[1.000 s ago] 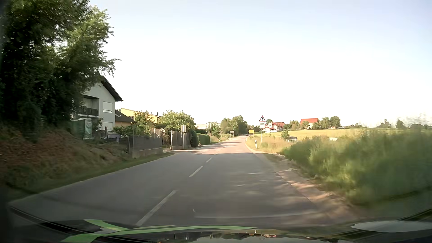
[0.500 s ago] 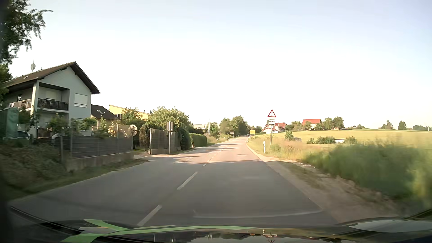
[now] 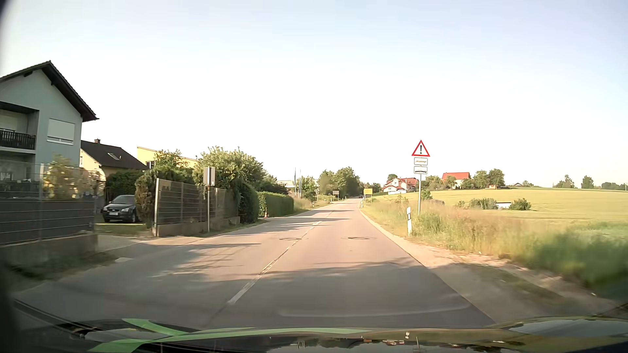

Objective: Follow the waypoints while adhering to traffic rules and regulations

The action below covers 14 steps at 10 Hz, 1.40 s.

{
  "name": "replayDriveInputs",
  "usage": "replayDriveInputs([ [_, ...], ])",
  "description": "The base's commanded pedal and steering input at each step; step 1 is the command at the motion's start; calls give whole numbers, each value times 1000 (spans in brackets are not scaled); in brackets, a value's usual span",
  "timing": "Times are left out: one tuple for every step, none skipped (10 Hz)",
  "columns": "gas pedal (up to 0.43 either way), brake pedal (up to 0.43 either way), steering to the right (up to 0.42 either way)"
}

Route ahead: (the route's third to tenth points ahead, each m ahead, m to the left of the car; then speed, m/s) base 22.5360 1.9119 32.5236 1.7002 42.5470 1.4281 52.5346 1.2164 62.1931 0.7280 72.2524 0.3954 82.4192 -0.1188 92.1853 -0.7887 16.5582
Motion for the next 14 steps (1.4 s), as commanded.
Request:
replayDriveInputs([
  [87,0,-1],
  [87,0,-1],
  [87,0,-1],
  [87,0,-1],
  [98,0,-1],
  [98,0,-1],
  [98,0,-1],
  [98,0,-1],
  [98,0,-1],
  [98,0,1],
  [79,0,1],
  [79,0,1],
  [79,0,1],
  [67,0,1],
])
